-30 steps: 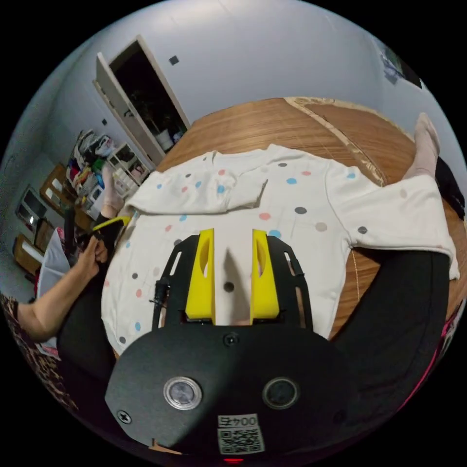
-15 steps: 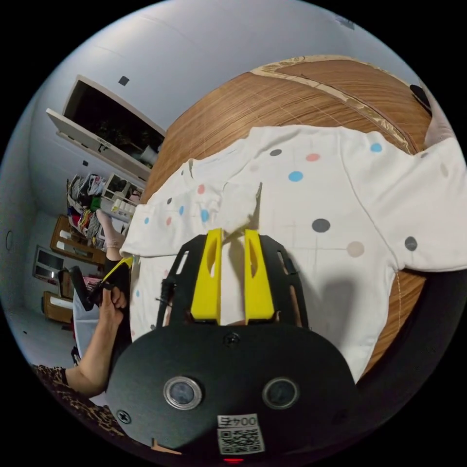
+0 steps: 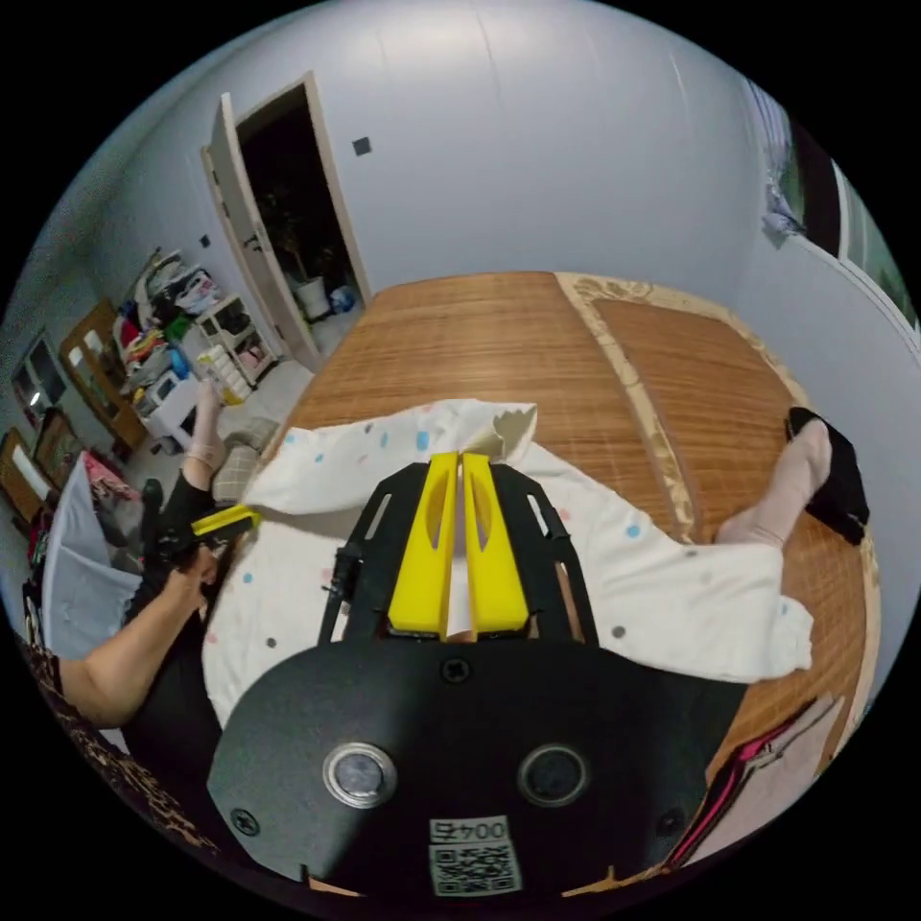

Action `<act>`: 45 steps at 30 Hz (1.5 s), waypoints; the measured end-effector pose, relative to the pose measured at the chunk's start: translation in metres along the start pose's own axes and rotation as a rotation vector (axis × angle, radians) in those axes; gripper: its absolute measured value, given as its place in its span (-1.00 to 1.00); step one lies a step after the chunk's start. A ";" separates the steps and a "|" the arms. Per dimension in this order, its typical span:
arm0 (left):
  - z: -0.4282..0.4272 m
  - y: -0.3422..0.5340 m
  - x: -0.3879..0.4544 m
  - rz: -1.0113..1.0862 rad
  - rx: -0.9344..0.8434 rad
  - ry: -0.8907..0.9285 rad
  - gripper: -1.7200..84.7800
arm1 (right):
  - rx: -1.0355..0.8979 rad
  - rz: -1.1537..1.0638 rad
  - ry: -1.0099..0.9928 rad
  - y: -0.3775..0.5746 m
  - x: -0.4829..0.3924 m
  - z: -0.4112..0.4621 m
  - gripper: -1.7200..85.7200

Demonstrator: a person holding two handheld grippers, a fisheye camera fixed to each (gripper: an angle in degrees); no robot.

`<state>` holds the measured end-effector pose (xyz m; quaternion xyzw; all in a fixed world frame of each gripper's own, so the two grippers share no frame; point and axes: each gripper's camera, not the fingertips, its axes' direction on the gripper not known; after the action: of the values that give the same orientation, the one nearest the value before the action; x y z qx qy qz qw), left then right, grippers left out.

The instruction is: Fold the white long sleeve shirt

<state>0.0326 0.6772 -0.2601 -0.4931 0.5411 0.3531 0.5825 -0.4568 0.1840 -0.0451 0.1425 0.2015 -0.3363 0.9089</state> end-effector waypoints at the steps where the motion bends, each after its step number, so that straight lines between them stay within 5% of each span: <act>1: 0.001 0.000 0.001 0.007 -0.003 -0.008 -0.81 | -0.025 0.022 0.004 0.003 0.006 0.007 -0.97; 5: 0.004 -0.001 0.007 0.045 -0.003 -0.055 -0.81 | -0.216 0.110 -0.040 0.023 0.025 0.060 -0.97; 13: 0.006 0.002 0.001 0.046 0.014 -0.069 -0.88 | -0.078 0.059 -0.052 0.002 -0.001 0.051 -0.97; 20: 0.016 0.007 -0.030 -0.055 -0.016 0.046 -0.88 | -0.351 0.130 -0.043 0.036 0.011 0.129 -0.93; 28: 0.005 0.013 -0.036 -0.024 0.006 0.042 -0.77 | -0.190 0.105 -0.040 0.035 -0.017 0.101 -0.81; 36: -0.004 0.016 -0.026 0.081 0.048 0.045 -0.78 | -0.135 -0.126 -0.326 -0.068 -0.133 0.142 -0.80; 45: 0.002 0.016 -0.017 0.143 0.034 0.010 -0.79 | -0.248 -0.412 -0.364 -0.162 -0.288 0.245 -0.74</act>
<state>0.0156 0.6853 -0.2462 -0.4450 0.5838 0.3823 0.5613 -0.6983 0.1280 0.2835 -0.0761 0.0995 -0.5064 0.8532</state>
